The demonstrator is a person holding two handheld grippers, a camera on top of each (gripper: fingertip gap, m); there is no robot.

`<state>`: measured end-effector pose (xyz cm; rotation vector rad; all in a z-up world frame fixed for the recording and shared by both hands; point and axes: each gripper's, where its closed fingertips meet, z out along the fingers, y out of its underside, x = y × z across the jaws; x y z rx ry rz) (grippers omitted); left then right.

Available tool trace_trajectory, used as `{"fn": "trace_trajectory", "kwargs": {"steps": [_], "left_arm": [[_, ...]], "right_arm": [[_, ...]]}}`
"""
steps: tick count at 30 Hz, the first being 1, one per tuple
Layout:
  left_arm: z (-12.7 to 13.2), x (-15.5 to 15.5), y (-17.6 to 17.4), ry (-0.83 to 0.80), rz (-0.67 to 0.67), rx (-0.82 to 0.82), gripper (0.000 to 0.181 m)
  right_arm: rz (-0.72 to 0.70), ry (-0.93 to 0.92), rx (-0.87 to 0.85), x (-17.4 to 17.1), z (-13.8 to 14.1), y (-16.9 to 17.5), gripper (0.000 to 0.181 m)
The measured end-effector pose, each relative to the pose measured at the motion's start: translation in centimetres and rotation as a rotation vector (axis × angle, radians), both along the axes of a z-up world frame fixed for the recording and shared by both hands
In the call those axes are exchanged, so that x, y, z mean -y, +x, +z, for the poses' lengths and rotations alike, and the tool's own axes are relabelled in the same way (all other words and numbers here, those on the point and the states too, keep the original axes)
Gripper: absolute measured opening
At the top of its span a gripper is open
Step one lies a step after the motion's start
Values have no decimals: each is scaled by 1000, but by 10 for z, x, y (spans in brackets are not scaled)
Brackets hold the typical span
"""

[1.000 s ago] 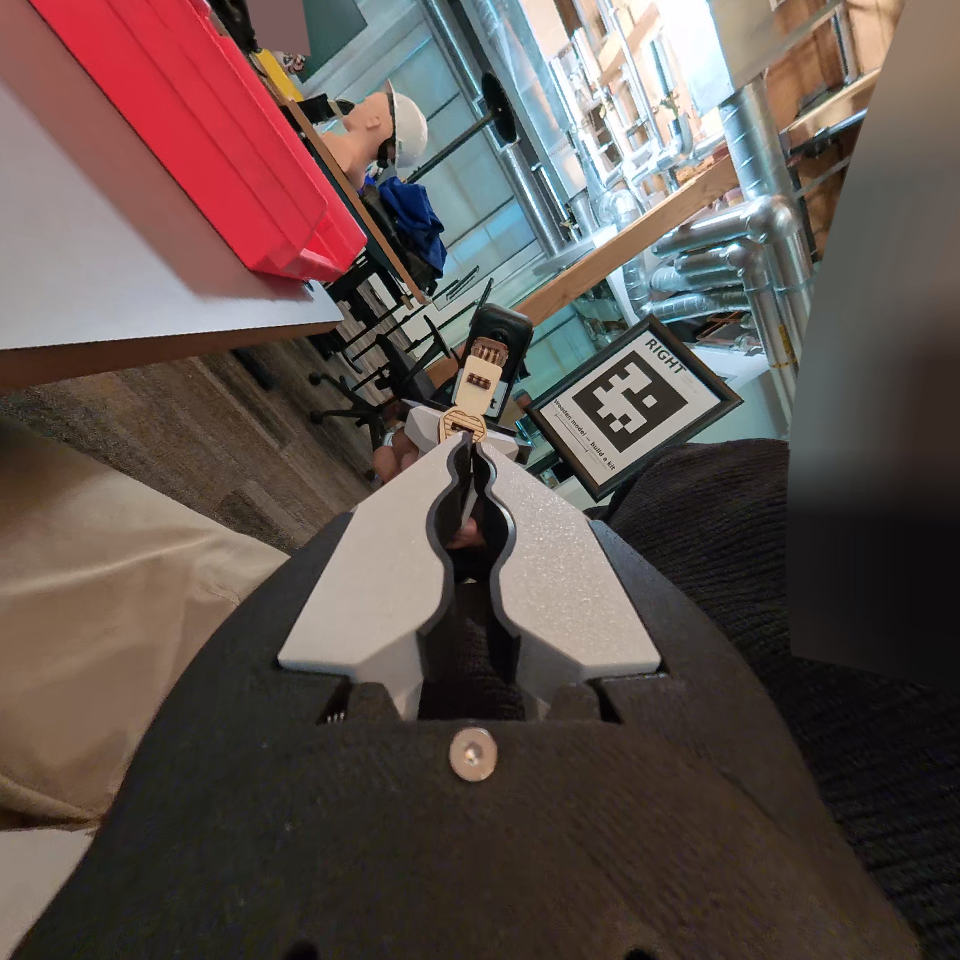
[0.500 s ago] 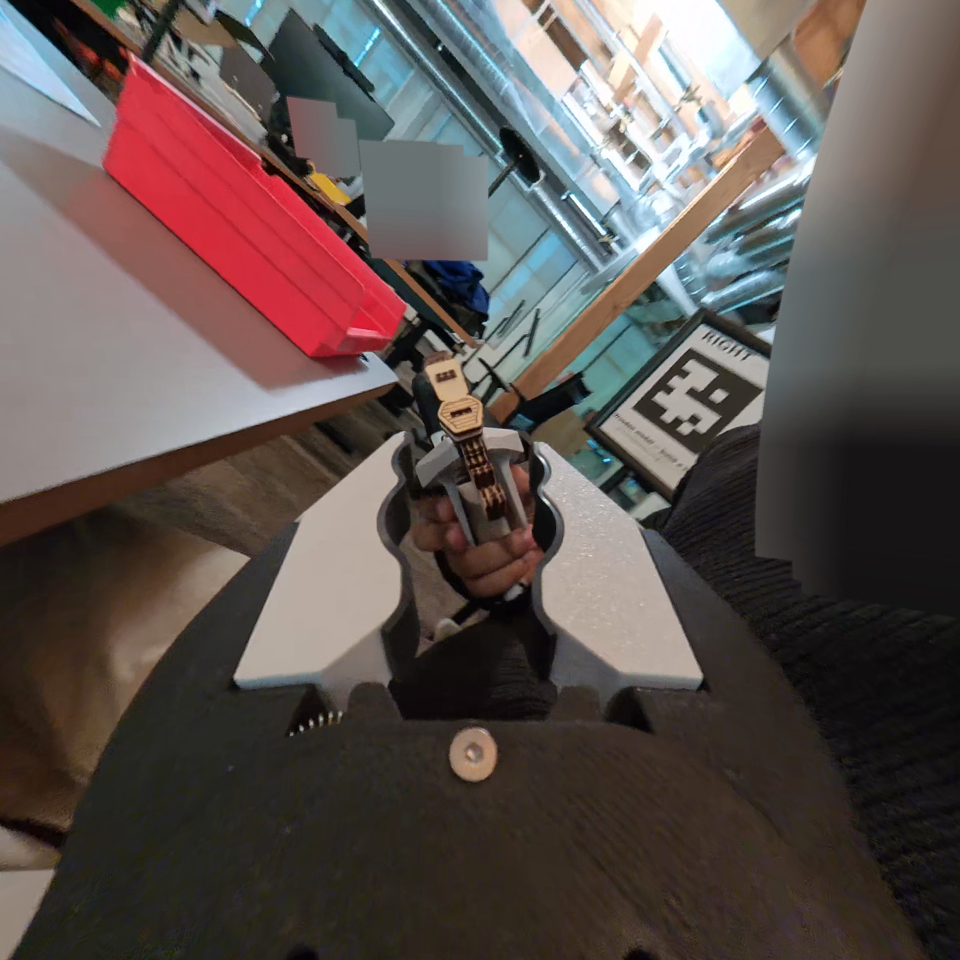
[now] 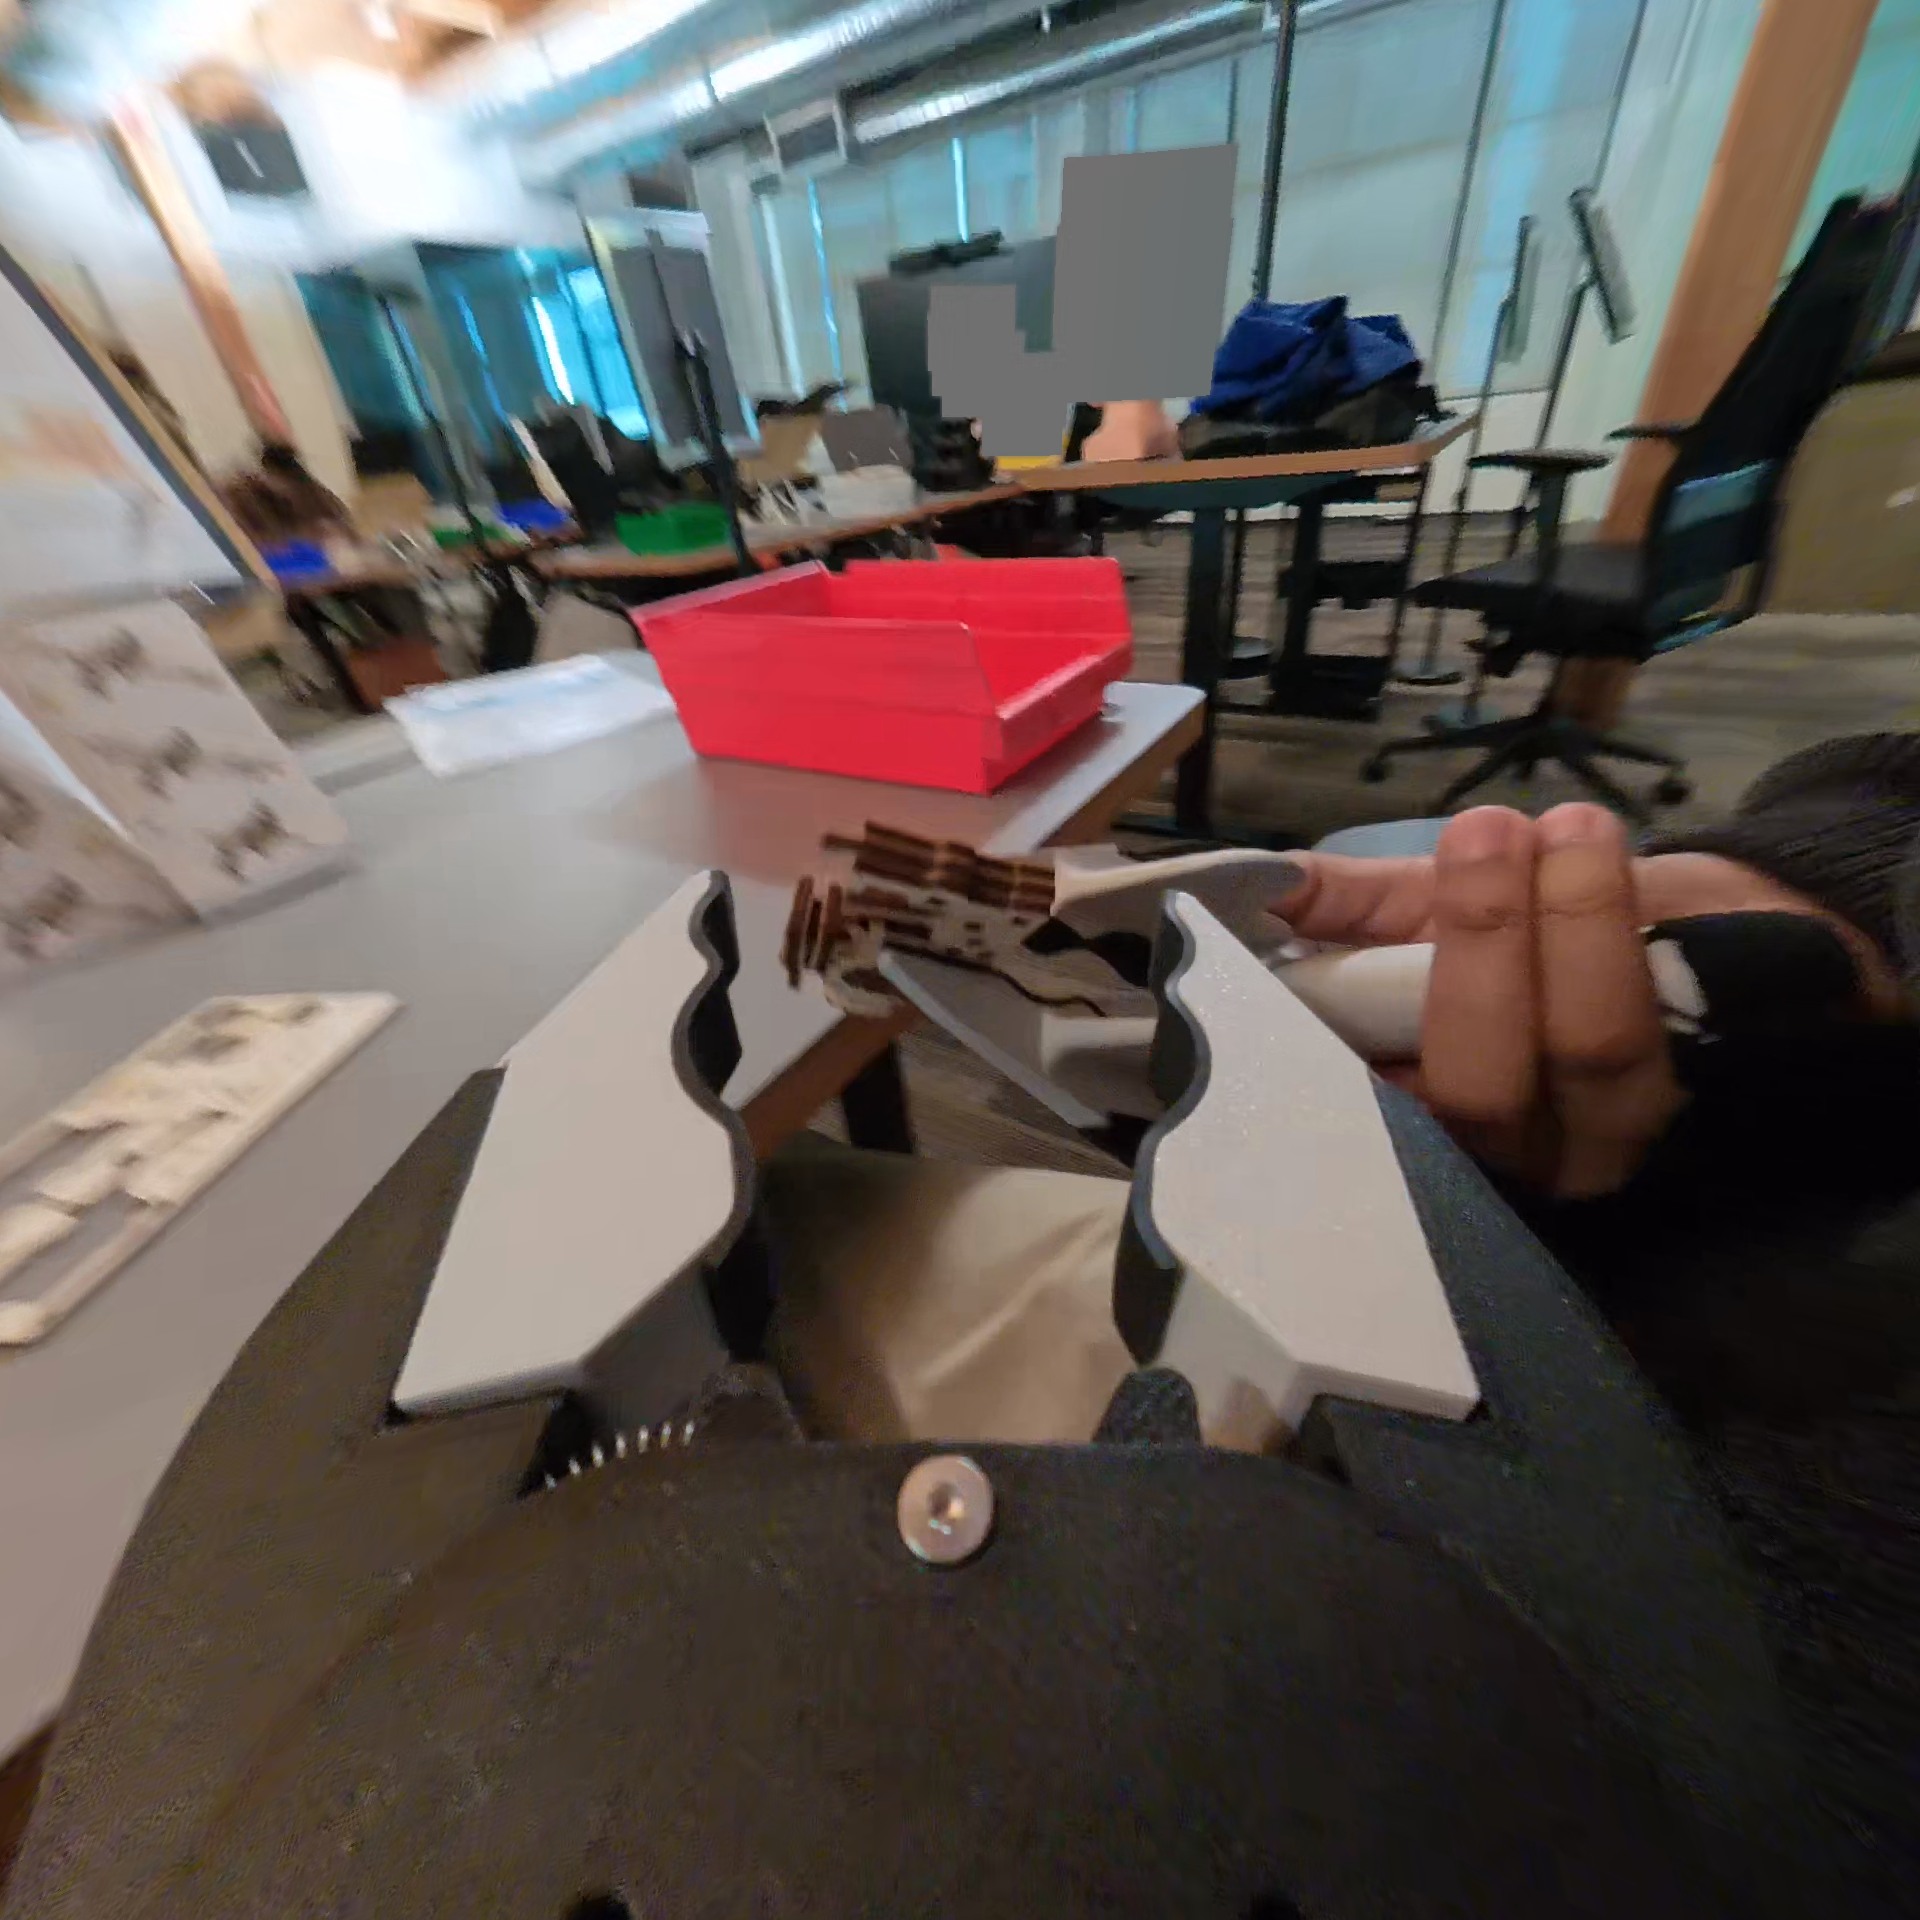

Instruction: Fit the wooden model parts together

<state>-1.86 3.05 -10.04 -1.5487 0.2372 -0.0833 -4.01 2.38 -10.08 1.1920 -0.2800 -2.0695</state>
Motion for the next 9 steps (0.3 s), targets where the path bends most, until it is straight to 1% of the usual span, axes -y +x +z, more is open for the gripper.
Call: {"fn": "trace_trajectory", "kwargs": {"steps": [1, 3, 5, 7, 9], "left_arm": [[4, 1, 0, 39, 33, -54, 73], [8, 3, -2, 88, 88, -113, 61], [10, 4, 2, 105, 81, -113, 57], [19, 8, 5, 145, 68, -83, 50], [24, 9, 11, 175, 59, -87, 46]], "right_arm": [[9, -21, 1, 3, 0, 1, 7], [20, -64, -29, 8, 6, 5, 7], [18, -107, -73, 10, 15, 10, 7], [16, -139, -100, 12, 21, 15, 7], [16, -170, -125, 14, 26, 18, 7]]}}
